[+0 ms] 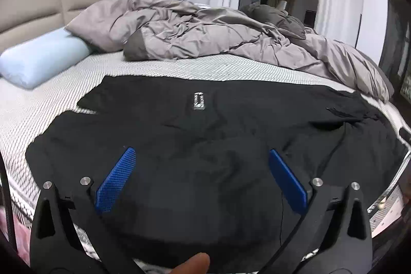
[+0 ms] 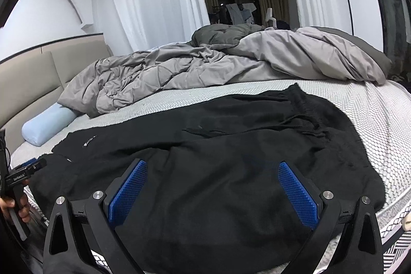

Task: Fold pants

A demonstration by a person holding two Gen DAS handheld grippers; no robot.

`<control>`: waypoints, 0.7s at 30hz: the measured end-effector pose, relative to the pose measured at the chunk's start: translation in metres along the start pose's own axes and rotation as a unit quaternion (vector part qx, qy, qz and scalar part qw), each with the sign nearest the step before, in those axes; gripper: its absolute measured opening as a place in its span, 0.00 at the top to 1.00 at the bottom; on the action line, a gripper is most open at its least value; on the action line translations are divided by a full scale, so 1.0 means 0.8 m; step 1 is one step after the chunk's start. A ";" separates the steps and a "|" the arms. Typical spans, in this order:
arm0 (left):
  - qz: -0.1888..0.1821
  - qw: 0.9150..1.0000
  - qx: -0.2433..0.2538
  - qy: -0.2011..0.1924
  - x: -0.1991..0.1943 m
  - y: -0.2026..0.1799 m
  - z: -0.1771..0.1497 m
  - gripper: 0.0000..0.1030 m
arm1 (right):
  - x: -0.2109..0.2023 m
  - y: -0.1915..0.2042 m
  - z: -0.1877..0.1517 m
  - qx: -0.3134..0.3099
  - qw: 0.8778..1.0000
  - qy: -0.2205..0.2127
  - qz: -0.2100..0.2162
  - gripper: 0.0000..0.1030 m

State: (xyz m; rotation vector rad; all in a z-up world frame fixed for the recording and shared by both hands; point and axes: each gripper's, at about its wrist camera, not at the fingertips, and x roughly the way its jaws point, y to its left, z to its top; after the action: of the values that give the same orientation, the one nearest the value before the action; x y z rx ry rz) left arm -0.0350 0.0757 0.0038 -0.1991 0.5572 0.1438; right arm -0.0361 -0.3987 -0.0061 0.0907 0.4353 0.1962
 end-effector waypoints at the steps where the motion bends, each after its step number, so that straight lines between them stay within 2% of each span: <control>1: 0.000 1.000 -0.015 0.005 -0.004 0.012 0.001 0.00 | -0.003 -0.006 -0.001 0.003 1.000 -0.002 -0.004 0.00; 5: 0.020 0.997 -0.073 0.021 -0.019 0.057 -0.002 0.01 | -0.012 -0.042 -0.005 0.039 0.999 0.003 -0.022 0.00; 10: 0.057 0.988 -0.137 0.049 -0.028 0.135 -0.026 0.01 | -0.020 -0.090 -0.012 0.108 0.994 0.017 -0.029 0.00; 14: 0.053 0.981 -0.175 0.073 -0.031 0.178 -0.051 0.16 | -0.030 -0.106 -0.013 0.130 0.991 0.005 -0.031 0.00; 21: 0.038 0.971 -0.218 0.095 -0.035 0.218 -0.086 0.24 | -0.029 -0.101 -0.013 0.117 0.993 0.010 -0.033 0.00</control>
State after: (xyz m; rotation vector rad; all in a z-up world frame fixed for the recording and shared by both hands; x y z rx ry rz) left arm -0.1265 0.2273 -0.0646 -0.6248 0.7199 0.3234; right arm -0.0475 -0.4824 -0.0167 0.3035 0.4789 0.0800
